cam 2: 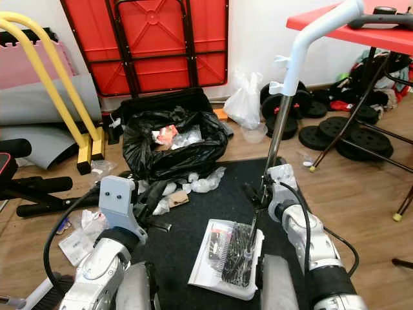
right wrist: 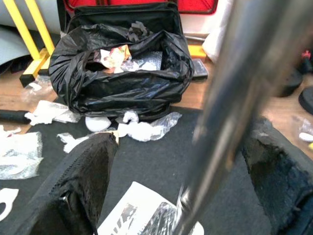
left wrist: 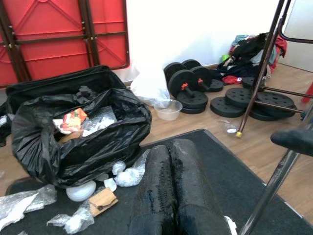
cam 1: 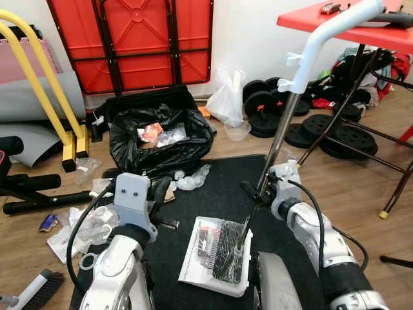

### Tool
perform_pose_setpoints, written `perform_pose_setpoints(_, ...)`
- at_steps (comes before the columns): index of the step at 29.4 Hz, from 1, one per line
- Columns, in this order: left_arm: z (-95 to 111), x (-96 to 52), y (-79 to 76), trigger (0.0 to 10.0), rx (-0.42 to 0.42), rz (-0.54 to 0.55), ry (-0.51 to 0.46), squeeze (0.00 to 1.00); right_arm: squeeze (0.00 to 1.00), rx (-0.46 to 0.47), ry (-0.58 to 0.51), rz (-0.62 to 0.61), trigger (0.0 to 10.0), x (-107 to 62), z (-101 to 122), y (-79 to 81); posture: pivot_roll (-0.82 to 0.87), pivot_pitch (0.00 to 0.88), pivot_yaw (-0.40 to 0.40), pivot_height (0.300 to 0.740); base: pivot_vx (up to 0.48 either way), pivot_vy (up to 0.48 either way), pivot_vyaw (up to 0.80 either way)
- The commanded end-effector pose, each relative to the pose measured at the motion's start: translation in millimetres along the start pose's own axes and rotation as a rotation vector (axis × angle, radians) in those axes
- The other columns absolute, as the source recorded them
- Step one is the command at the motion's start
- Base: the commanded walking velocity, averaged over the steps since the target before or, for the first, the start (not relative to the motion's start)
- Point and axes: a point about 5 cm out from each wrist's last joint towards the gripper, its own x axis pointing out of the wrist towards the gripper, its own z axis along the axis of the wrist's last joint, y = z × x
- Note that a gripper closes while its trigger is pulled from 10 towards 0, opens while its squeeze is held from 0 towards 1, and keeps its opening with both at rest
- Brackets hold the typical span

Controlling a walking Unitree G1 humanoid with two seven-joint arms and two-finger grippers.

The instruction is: Sweep floor

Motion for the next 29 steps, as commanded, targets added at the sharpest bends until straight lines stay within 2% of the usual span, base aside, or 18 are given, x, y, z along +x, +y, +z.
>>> perform_pose_setpoints(1, -1, -2.2, -0.9, 10.0, -0.004, -0.003, 0.012, 0.0, 0.0, -0.016, 0.007, -0.023, 10.0, 1.4, -1, -1.5, -0.07, 0.021, -0.045, 0.476, 0.0, 0.0, 0.0)
perform_pose_setpoints(5, 0, -3.7, -0.8, 10.0, -0.009, 0.0, 0.012, 0.0, 0.0, -0.037, 0.011, -0.063, 10.0, -0.1, -6, -5.1, -0.08, 0.028, -0.043, 0.476, 0.0, 0.0, 0.0)
perform_pose_setpoints(10, 0, -4.0, -1.1, 10.0, -0.015, -0.005, 0.013, 0.0, 0.0, -0.026, -0.071, -0.131, 10.0, 1.2, -2, -13.7, -0.08, 0.03, -0.036, 0.476, 0.0, 0.0, 0.0)
perform_pose_setpoints(19, 0, -3.6, -1.9, 10.0, -0.019, -0.011, 0.013, 0.0, 0.0, -0.029, -0.093, -0.136, 10.0, 8.8, 1, -14.9, -0.07, 0.031, -0.039, 0.476, 0.0, 0.0, 0.0)
perform_pose_setpoints(20, 1, -3.7, -2.4, 10.0, -0.021, -0.011, 0.013, 0.0, 0.0, -0.031, -0.093, -0.139, 8.5, 11.2, 2, -15.7, -0.06, 0.029, -0.042, 0.476, 0.0, 0.0, 0.0)
perform_pose_setpoints(21, 1, -3.7, -2.4, 10.0, -0.021, -0.011, 0.013, 0.0, 0.0, -0.031, -0.093, -0.139, 8.5, 11.2, 2, -15.7, -0.06, 0.029, -0.042, 0.476, 0.0, 0.0, 0.0)
perform_pose_setpoints(22, 1, -3.9, -2.8, 10.0, -0.023, -0.01, 0.013, 0.0, 0.0, -0.034, -0.092, -0.146, 0.0, 13.2, 2, -16.7, -0.06, 0.029, -0.044, 0.476, 0.0, 0.0, 0.0)
perform_pose_setpoints(29, 1, -4.7, -3.5, 10.0, -0.029, -0.01, 0.014, 0.0, 0.0, -0.051, -0.077, -0.172, 0.0, 13.3, -3, -19.2, -0.06, 0.03, -0.043, 0.476, 0.0, 0.0, 0.0)
